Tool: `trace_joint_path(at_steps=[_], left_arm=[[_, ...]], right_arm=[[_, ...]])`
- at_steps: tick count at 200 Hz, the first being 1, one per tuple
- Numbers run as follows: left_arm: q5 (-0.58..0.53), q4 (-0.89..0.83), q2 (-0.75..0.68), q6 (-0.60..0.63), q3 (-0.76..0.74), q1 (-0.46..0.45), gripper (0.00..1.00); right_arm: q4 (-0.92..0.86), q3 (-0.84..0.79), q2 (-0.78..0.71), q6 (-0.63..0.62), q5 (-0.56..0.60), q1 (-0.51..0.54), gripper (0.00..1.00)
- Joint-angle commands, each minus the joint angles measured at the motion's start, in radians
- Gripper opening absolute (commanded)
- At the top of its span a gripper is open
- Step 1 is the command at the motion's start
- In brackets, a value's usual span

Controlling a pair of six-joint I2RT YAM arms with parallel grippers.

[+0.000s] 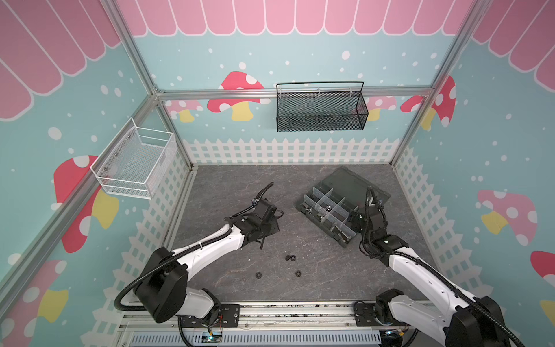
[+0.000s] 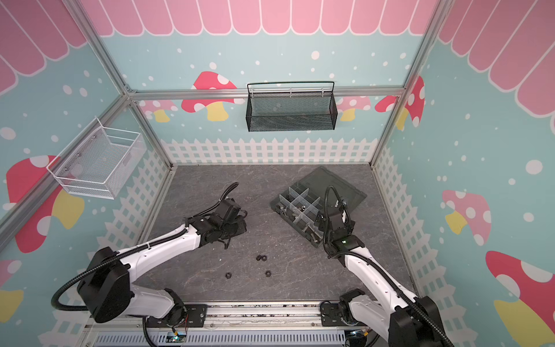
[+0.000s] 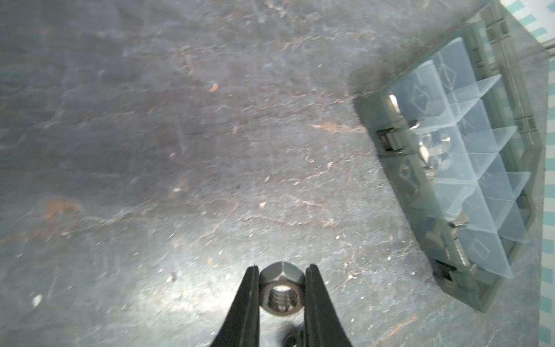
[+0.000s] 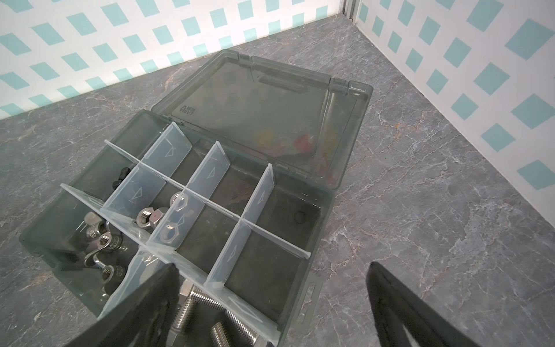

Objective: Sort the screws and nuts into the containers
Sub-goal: 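Carry the silver nut with the left gripper over the nut compartment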

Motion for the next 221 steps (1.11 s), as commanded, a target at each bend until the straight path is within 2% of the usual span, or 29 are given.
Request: trace_joint_path(at_steps=[1,101,158,185,221], left_arm=[[0.047,0.096,0.081,0.063,0.129,-0.025,0.13],[0.230,0.126,0.526,0.117,0.667,-0.086,0.13],[0.262,0.086,0.702,0.149,0.902,-0.105,0.13],[0.273,0.041,0.762,0.152,0.980,-0.106,0.13],[0.258,0.017,0.791,0.153,0.989,-0.107,0.13]], right_arm=[[-0.023,0.022,-0.027,0.021,0.006,-0.002,0.98],[-0.075,0.009,-0.122,0.041,0.031,-0.002,0.98],[-0.085,0.007,-0.143,0.055,0.029,-0.002,0.98],[-0.087,0.012,-0.144,0.054,0.028,-0.002,0.98],[-0.089,0.011,-0.143,0.053,0.033,-0.002,0.98]])
